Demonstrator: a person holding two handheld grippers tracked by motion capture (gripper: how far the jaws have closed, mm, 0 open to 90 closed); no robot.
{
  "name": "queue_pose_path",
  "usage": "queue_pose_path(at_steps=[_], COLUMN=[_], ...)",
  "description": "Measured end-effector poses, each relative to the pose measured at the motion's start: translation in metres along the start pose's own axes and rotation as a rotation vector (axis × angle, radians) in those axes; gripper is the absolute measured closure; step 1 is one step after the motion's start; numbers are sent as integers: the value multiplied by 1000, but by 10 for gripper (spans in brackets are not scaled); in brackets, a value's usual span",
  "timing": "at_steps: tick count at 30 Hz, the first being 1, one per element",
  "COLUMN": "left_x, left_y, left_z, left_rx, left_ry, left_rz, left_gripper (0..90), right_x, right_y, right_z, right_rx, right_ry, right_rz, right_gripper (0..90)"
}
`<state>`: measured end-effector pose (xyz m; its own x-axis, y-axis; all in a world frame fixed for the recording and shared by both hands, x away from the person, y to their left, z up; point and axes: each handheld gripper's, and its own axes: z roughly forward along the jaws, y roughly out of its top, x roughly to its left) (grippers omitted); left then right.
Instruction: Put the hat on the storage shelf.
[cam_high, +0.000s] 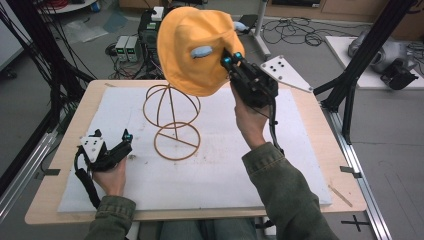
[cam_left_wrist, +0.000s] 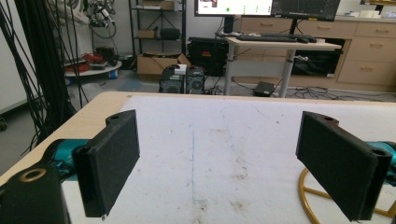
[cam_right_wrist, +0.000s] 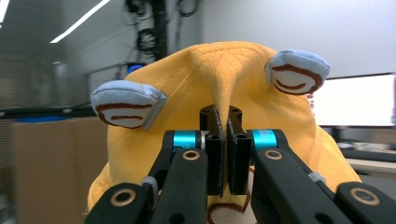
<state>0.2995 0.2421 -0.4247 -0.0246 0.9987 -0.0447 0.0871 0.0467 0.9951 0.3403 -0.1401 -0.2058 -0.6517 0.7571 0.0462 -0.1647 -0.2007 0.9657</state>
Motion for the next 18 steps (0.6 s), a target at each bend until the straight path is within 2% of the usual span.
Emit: queue_pose_path(at_steps=[4,6,7,8,9,10,14,15,16,18], left_x=[0,0,0,0,0,0,0,1,1,1], left_y=[0,0,0,0,0,0,-1,-1,-1,-1], left_z=[0,0,0,0,0,0,0,0,0,0], left_rx=[1,-2,-3,-1,-1,-3,-2,0,0,1], left_ry=[-1,-3,-4,-5,-6,-6,-4,-5,-5,-3], left_rz=[-2,-3,-4,-2,-4,-5,-2,-4,-5,-5], left_gripper=[138,138,138,138,138,138,138,138,138,138], right_x=[14,20,23,27,29,29,29,29,29,28], right_y=[-4,-7,-9,-12,-14,-14,-23,-27,-27,-32], right_z=[16,25,29,37,41,41,52,57,57,61], right_rx=[46,91,120,184,220,220,354,413,413,479], right_ry=[86,131,150,183,195,195,239,254,254,266], right_rz=[11,7,7,-5,-5,-5,4,0,0,-11], right_gripper=[888,887,887,887,887,887,884,884,884,884])
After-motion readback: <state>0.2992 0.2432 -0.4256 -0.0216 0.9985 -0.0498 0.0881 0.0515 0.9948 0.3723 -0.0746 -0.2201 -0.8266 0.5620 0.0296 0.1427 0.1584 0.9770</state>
